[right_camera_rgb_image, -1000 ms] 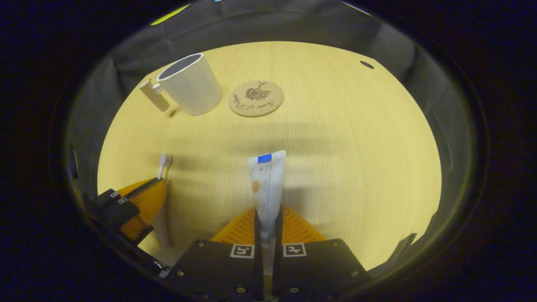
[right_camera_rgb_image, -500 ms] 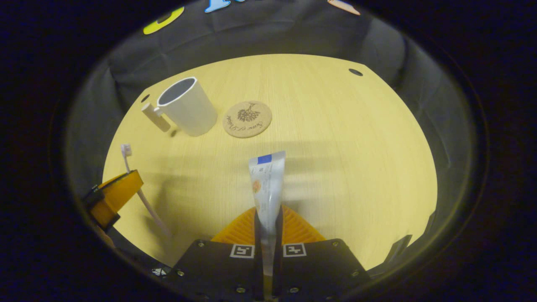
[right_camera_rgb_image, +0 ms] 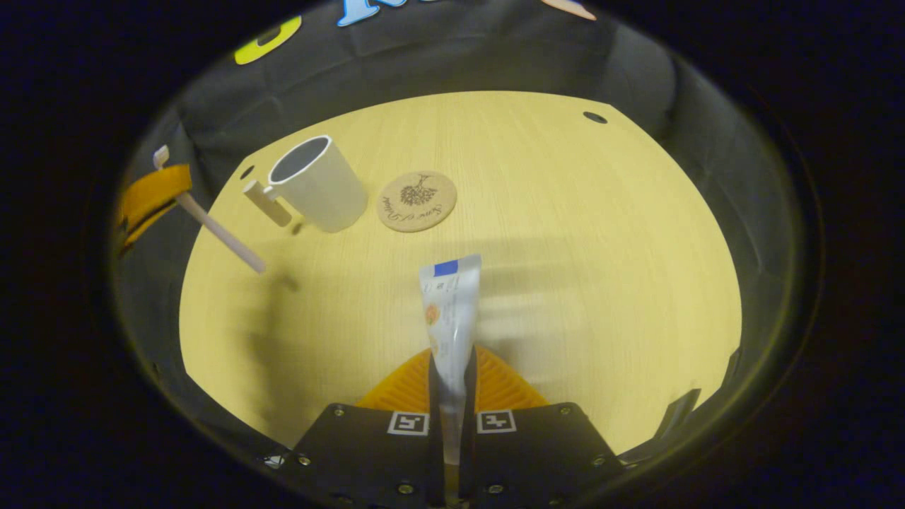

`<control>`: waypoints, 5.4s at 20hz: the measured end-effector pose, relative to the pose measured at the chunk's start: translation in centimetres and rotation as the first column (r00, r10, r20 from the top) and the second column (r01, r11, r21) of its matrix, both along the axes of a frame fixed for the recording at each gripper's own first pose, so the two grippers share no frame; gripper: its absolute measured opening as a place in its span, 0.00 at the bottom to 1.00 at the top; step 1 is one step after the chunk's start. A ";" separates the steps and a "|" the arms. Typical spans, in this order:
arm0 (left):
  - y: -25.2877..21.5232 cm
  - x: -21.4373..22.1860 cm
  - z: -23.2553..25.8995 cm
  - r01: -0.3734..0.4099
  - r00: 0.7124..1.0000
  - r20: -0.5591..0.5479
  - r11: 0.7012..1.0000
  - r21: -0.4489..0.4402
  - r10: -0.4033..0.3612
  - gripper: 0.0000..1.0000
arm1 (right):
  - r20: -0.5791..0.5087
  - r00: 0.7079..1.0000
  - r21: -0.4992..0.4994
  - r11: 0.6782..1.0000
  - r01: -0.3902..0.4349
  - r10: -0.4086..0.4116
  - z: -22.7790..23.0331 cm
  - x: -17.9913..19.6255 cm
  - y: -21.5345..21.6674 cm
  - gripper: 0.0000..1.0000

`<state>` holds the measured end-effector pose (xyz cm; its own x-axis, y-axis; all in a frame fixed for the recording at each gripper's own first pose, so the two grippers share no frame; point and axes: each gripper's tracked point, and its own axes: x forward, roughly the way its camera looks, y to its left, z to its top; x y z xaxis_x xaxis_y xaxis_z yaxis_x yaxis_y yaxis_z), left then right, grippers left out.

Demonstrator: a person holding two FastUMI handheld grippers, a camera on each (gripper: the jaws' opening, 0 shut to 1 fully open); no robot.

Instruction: Put the toothbrush and toothpaste on the desktop into the cup, then pick up the cup and place it on the coaster on the desktop.

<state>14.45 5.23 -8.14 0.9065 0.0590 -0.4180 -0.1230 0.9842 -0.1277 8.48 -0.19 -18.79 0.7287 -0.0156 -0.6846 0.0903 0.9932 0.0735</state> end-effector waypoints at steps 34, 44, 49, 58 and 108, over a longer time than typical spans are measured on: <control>-3.0 11.0 -6.8 0.196 0.979 -0.078 0.974 0.116 -0.188 0.19 | 0.314 0.949 0.145 0.989 -0.010 -0.036 15.8 4.4 -0.8 0.10; -0.9 7.7 -6.8 0.207 0.977 -0.075 0.975 0.082 -0.201 0.35 | 0.378 0.925 0.129 0.988 -0.083 0.029 19.4 8.9 3.4 0.10; -0.8 7.0 -6.0 0.236 0.972 -0.029 0.970 0.051 -0.235 0.52 | 0.402 0.915 0.125 0.988 -0.096 0.038 20.3 9.9 4.9 0.10; 1.7 4.0 -5.3 0.200 0.980 -0.013 0.979 0.042 -0.199 0.79 | 0.440 0.897 0.149 0.981 -0.121 0.044 21.8 11.5 7.1 0.10; 7.4 0.0 -10.9 0.228 0.956 -0.212 0.967 0.112 -0.201 0.79 | 0.551 0.821 0.093 0.967 -0.238 0.149 16.7 16.6 11.5 0.30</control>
